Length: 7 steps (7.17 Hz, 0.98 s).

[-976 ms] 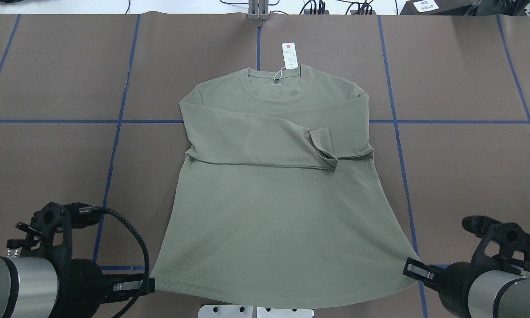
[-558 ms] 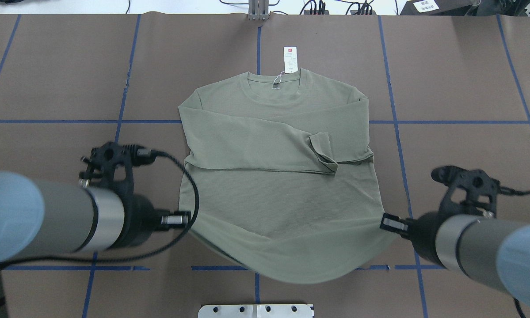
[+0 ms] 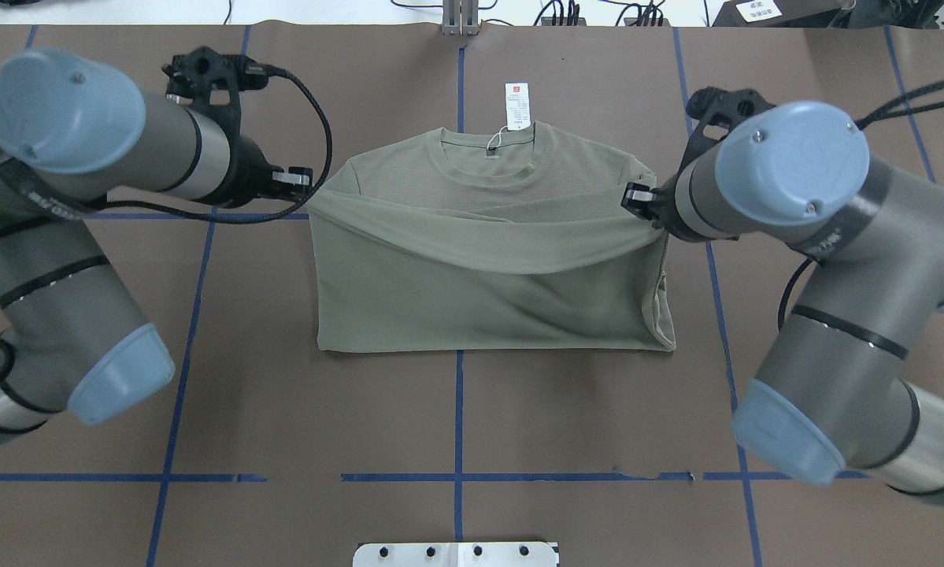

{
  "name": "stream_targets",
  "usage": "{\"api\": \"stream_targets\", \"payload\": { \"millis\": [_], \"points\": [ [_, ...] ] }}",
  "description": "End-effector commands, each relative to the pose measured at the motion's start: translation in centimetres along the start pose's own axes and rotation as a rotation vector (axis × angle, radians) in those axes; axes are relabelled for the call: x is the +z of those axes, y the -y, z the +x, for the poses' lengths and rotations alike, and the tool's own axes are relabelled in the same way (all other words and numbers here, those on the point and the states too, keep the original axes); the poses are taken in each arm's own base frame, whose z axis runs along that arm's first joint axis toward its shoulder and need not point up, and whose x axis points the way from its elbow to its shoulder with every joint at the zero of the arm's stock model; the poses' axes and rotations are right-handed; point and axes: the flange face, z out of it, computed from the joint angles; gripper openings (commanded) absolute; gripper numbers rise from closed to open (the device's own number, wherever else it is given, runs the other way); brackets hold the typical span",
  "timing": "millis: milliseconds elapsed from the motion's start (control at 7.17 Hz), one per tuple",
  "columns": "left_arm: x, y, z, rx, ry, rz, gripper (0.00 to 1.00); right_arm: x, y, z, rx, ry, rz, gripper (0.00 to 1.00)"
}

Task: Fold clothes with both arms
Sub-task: 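Lift the hem corners with both grippers and fold them over toward the collar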

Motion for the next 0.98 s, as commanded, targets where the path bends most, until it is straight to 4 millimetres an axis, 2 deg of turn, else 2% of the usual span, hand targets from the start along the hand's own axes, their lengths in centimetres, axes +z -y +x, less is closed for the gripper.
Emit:
{"api": "stream_targets", "payload": {
  "millis": [0,139,279,418,558,836],
  "points": [
    [2.4,5.0,0.0,-0.013,0.045,0.017,0.0,2.7,6.1,-3.2,0.003,-0.058,0.026,0.0],
    [5.0,6.4,0.9,-0.021,0.074,0.001,0.0,6.5,8.4,-4.9,0.014,-0.063,0.037,0.0],
    [8.6,7.4,0.5,-0.015,0.059,0.012,0.0,11.2,10.5,-5.3,0.01,-0.052,0.05,0.0],
    [13.0,8.4,-1.0,-0.007,0.064,0.051,0.0,15.2,11.7,-4.7,-0.013,-0.063,0.055,0.0],
    [16.3,8.7,-1.4,-0.006,0.093,0.061,0.0,18.0,12.0,-3.8,-0.039,-0.1,0.045,0.0],
    [18.4,6.1,-0.3,0.013,0.106,0.036,0.0,19.2,11.1,-3.9,-0.061,-0.113,0.035,0.0]
  ]
}}
